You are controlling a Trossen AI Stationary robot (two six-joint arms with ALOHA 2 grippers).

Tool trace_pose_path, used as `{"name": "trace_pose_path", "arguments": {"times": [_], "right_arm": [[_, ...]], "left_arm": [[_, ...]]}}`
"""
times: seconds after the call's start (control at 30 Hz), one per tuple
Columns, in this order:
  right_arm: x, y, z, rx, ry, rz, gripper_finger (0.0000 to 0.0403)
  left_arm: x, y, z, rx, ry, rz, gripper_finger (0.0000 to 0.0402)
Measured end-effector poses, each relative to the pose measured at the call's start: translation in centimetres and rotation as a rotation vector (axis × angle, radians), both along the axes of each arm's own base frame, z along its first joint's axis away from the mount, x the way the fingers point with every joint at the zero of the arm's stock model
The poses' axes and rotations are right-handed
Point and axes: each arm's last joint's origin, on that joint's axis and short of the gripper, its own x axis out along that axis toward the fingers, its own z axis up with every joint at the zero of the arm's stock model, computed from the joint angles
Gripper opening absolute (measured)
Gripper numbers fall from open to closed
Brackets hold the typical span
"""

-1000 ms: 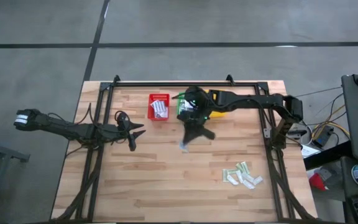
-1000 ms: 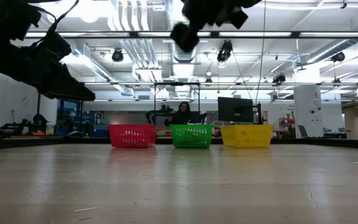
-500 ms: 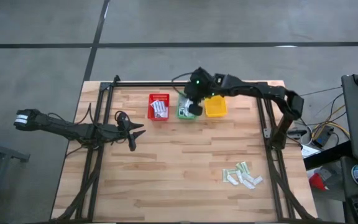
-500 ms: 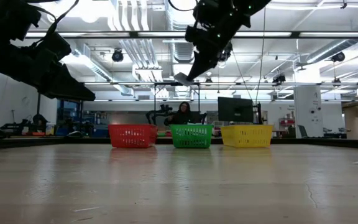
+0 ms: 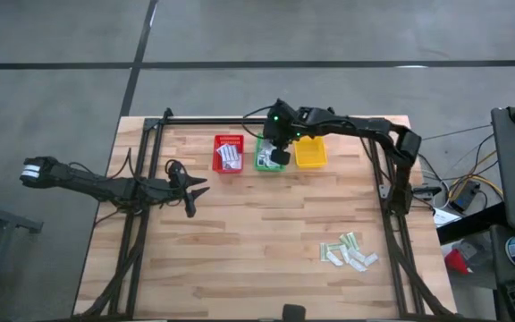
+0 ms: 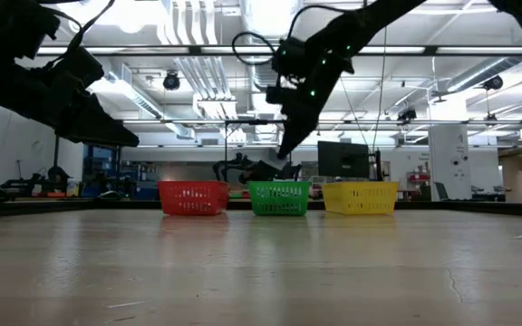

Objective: Pick & Place First Aid Supplies
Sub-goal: Put the alcohol pad into the green basket, then put the green bandage into the yellow basket

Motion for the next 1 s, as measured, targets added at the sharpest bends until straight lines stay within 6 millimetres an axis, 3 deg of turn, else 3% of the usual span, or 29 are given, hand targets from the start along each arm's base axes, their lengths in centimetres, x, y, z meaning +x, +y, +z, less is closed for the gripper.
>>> {"name": "trace_pose_path", "arguments": {"times": [0.17,0.53,1.0], "right_arm": [[0.1,-0.9,-1.6,0.028,0.037,-0.036,0.0008],[0.1,-0.9,-2.5,0.069,0.067,0.006,0.0016],[0.6,-1.1,-1.5,0.039,0.036,0.005,0.0141]], "left_arm": [[0.0,0.0,0.0,0.0,0.0,0.0,0.0133],[0.0,0.0,0.0,0.005,0.003,-0.002,0.0133],[0.0,0.0,0.0,0.004,0.001,-0.001,0.0133]]}}
